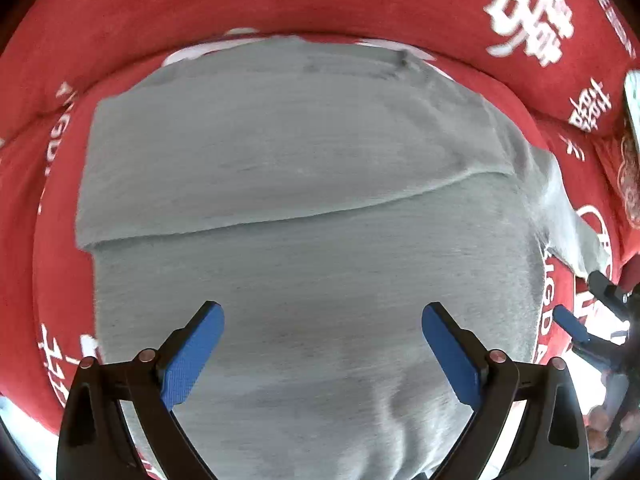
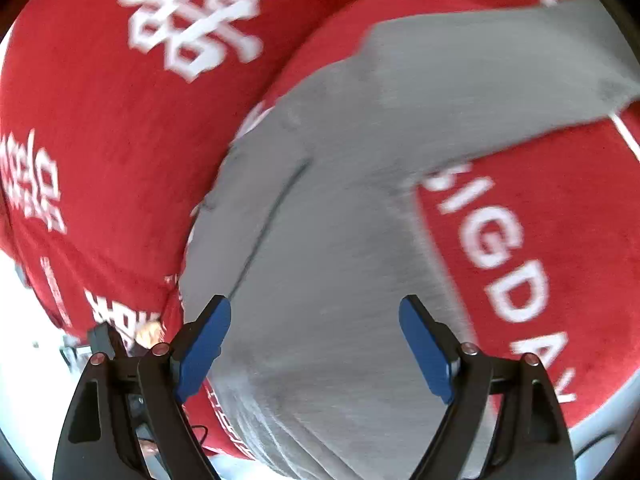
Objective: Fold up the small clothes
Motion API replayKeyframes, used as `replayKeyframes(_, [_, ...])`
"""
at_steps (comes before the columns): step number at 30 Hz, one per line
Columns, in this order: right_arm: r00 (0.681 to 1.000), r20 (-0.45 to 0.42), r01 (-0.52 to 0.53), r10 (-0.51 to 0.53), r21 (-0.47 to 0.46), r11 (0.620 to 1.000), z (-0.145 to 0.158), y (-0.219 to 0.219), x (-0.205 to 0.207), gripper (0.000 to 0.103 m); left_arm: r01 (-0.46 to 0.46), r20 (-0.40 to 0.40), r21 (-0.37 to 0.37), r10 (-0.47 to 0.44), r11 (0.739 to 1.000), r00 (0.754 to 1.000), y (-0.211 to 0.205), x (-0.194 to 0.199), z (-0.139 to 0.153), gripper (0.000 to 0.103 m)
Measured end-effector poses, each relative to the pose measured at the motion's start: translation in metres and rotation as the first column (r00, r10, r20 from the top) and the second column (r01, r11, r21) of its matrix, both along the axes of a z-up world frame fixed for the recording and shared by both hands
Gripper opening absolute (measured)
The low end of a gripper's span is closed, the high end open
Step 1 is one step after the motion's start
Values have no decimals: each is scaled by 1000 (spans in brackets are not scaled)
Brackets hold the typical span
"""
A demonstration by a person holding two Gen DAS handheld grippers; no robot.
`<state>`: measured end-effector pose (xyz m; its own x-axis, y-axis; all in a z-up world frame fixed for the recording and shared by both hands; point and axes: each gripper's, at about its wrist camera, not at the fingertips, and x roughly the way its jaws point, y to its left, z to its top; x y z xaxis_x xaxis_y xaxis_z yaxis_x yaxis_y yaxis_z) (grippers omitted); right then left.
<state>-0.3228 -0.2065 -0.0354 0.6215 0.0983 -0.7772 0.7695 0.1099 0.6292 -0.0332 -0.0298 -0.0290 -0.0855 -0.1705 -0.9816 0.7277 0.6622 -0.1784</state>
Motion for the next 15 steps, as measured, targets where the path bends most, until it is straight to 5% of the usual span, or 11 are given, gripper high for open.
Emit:
replayKeyframes(8, [966, -72, 252, -250, 25, 967, -14, -54, -101, 88, 127, 2, 7, -127, 992, 992, -71, -58, -3, 100])
replayKeyframes(15, [874, -103, 480, -474, 43, 876, -32, -95, -186, 88, 186, -28, -6, -186, 982, 982, -116, -94, -9, 100])
